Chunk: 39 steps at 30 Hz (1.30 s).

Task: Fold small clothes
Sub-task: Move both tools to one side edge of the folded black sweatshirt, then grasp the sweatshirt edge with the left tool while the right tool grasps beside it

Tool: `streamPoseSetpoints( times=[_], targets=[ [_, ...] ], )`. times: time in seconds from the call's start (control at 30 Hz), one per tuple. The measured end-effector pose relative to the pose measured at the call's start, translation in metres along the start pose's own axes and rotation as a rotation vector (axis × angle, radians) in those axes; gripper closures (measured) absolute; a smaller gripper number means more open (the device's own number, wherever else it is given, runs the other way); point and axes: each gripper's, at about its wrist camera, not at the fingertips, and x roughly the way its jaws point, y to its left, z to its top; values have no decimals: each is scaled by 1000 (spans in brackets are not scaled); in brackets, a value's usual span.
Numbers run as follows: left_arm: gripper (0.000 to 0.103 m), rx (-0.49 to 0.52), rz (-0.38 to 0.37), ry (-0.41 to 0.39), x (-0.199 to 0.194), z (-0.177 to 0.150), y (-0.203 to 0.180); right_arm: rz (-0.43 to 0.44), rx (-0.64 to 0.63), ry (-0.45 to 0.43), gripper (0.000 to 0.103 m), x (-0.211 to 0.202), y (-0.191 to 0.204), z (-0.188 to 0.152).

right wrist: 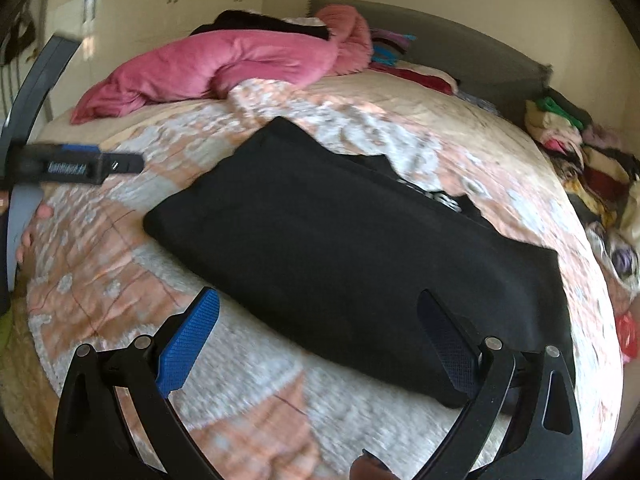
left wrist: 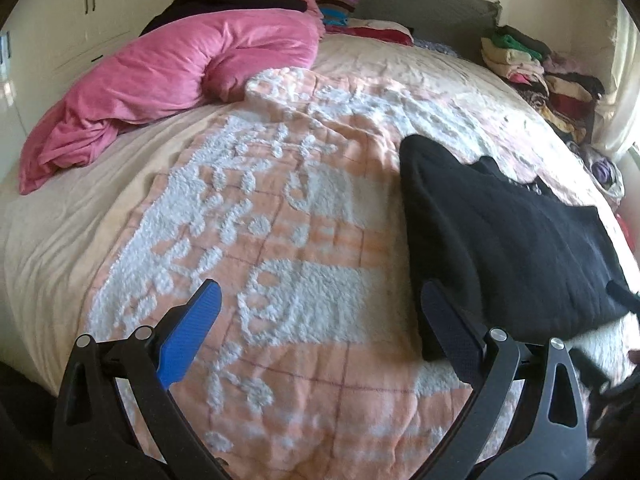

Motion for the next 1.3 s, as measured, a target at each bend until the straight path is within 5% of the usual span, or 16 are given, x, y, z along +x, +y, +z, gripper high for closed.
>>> streamPoseSetpoints(
  times=[0.63, 1.13, 1.17, 1.3],
  targets=[
    [9, 16, 4, -8, 27, 33, -13, -41, -271, 12, 4, 63, 79, 14],
    [9, -16, -44, 48, 64, 65, -21, -135, -253, -16, 6, 97, 77, 34],
    [9, -19, -56, 54, 66, 66, -22, -141, -253, -18, 8, 96, 77, 34],
    [9, -29, -99, 83, 76, 74, -30, -122, -271, -66, 47, 87, 79, 33]
  ],
)
